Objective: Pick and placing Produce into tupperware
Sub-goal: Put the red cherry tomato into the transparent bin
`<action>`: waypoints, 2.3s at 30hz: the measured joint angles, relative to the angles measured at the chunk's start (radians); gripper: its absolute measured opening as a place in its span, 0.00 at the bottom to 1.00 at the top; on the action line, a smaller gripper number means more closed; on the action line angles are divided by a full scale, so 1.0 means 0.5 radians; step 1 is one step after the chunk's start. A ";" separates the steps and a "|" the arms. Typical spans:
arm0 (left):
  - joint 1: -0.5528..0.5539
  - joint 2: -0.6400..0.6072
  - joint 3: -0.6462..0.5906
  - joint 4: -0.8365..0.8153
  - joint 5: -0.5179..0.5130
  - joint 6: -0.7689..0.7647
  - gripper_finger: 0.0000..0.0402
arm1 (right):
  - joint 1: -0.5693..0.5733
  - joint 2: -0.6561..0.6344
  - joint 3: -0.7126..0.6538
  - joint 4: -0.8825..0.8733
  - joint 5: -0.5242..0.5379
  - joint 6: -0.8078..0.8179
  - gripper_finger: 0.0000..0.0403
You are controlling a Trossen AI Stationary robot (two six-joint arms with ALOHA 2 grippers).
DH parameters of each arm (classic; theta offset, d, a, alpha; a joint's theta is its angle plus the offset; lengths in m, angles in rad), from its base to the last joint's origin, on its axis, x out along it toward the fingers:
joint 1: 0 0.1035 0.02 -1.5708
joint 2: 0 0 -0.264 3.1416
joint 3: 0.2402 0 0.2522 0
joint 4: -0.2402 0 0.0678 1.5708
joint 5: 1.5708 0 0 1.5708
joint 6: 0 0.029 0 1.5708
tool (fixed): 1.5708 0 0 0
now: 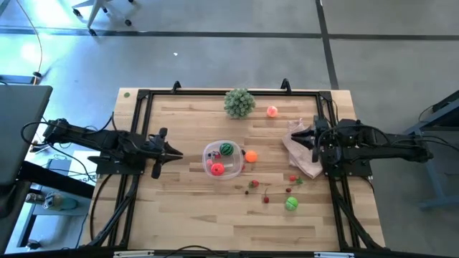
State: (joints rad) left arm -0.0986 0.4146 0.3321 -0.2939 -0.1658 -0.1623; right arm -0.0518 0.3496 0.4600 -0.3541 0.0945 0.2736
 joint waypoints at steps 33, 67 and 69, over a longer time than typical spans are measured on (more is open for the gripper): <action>0.000 -0.009 0.000 -0.002 -0.021 -0.050 0.12 | 0.380 0.595 0.002 -0.448 -0.299 1.343 0.13; 0.000 -0.009 0.001 -0.002 -0.021 -0.052 0.12 | 1.414 1.007 0.148 0.946 0.949 0.722 0.18; 0.001 -0.009 0.001 -0.001 -0.021 -0.051 0.12 | 1.414 1.059 0.284 0.847 0.923 0.628 0.19</action>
State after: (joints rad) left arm -0.0982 0.4103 0.3325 -0.2944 -0.1764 -0.1880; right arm 0.6552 0.8793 0.6018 0.0692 0.5560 0.5873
